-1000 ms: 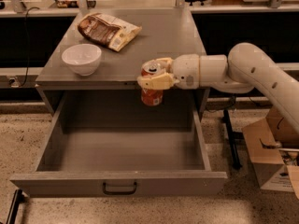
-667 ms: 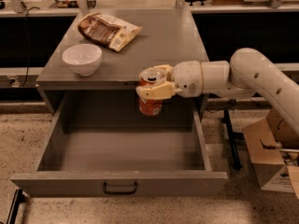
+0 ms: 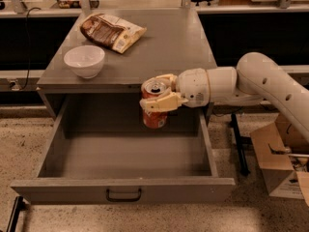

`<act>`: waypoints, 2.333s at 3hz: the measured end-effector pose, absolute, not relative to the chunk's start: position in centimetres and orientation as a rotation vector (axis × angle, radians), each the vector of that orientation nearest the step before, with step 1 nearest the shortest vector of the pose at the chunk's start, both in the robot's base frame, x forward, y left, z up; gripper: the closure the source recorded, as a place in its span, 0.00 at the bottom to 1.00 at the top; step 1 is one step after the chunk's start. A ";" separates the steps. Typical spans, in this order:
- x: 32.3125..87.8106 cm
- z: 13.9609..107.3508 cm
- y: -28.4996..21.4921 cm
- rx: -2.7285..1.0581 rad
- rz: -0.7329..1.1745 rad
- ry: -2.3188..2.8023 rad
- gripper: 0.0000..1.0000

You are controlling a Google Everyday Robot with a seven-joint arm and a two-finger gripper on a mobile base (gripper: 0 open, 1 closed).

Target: Place coke can into top drawer

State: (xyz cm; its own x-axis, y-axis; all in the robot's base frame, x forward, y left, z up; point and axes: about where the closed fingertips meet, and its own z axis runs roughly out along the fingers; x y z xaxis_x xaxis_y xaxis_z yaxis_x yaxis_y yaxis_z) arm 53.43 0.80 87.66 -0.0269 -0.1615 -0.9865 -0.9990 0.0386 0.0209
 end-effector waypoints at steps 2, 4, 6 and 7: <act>53.6 82.1 2.1 -1.221 1.145 1.357 1.00; 53.6 79.8 2.5 -1.254 1.108 1.348 1.00; 53.9 75.1 3.1 -1.329 1.033 1.380 1.00; 53.7 72.0 3.5 -1.344 1.042 1.372 1.00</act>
Offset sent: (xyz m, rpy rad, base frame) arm 0.0037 0.0174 -0.1277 0.1004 0.0332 -0.0607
